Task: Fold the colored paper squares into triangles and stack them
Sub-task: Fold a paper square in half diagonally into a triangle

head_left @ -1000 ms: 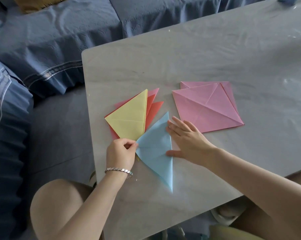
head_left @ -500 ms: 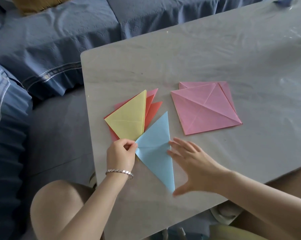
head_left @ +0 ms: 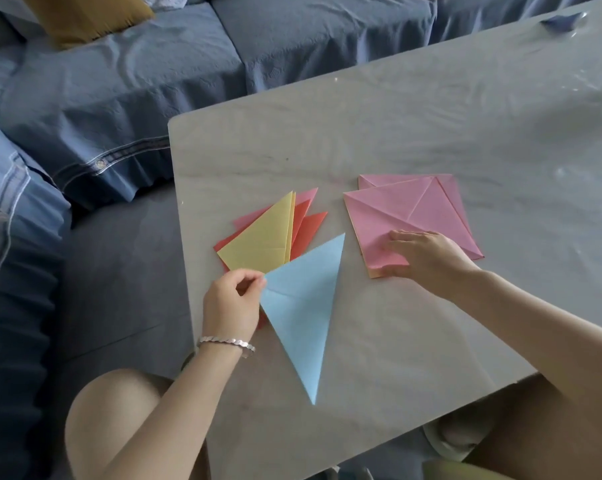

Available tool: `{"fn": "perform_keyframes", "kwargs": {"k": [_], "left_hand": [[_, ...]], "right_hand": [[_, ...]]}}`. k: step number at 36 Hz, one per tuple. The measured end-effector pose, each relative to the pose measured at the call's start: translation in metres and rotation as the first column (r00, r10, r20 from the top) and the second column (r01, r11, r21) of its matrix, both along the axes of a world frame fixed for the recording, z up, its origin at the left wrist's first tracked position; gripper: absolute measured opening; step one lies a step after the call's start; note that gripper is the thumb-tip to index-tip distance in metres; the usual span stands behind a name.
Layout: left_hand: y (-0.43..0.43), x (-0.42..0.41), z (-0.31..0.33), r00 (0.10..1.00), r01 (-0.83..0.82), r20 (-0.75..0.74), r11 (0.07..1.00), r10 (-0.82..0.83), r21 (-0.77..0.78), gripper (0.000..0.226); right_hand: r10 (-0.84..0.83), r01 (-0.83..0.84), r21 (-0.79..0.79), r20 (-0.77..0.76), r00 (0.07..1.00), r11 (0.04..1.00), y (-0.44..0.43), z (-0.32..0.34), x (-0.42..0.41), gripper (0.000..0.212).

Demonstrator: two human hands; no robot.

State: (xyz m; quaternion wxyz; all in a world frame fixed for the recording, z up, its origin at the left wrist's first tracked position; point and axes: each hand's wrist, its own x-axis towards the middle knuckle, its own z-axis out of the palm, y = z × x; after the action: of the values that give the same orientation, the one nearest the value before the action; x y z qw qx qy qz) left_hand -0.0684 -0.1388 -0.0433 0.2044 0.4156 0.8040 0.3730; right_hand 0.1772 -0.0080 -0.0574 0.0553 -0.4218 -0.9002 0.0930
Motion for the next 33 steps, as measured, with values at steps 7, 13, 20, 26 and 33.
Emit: {"fn": "perform_keyframes", "kwargs": {"k": [7,13,20,26,33], "left_hand": [[0.034,-0.036,0.028,0.989,-0.095,-0.107,0.99,0.107,0.105,0.011],[0.049,-0.035,0.03,0.89,0.003,-0.455,1.0,-0.012,-0.019,0.036],[0.042,0.028,0.036,0.987,0.158,0.049,0.979,-0.152,-0.133,0.053],[0.04,0.042,0.011,0.925,0.047,0.377,0.965,0.056,-0.259,0.085],[0.03,0.033,0.01,0.928,0.013,0.368,0.984,0.055,-0.179,0.056]], "right_hand": [[-0.066,0.067,0.008,-0.073,0.995,0.998,-0.009,0.001,-0.001,0.031],[-0.198,0.22,0.082,-0.212,0.957,0.972,-0.025,-0.004,-0.001,0.028],[-0.214,0.19,-0.099,-0.445,0.87,0.977,-0.059,0.013,0.0,0.006],[-0.127,-0.003,-0.222,-0.57,0.812,0.975,-0.086,0.029,0.006,0.011],[-0.042,-0.18,-0.333,-0.563,0.825,0.926,-0.093,0.03,0.015,0.011]]}}
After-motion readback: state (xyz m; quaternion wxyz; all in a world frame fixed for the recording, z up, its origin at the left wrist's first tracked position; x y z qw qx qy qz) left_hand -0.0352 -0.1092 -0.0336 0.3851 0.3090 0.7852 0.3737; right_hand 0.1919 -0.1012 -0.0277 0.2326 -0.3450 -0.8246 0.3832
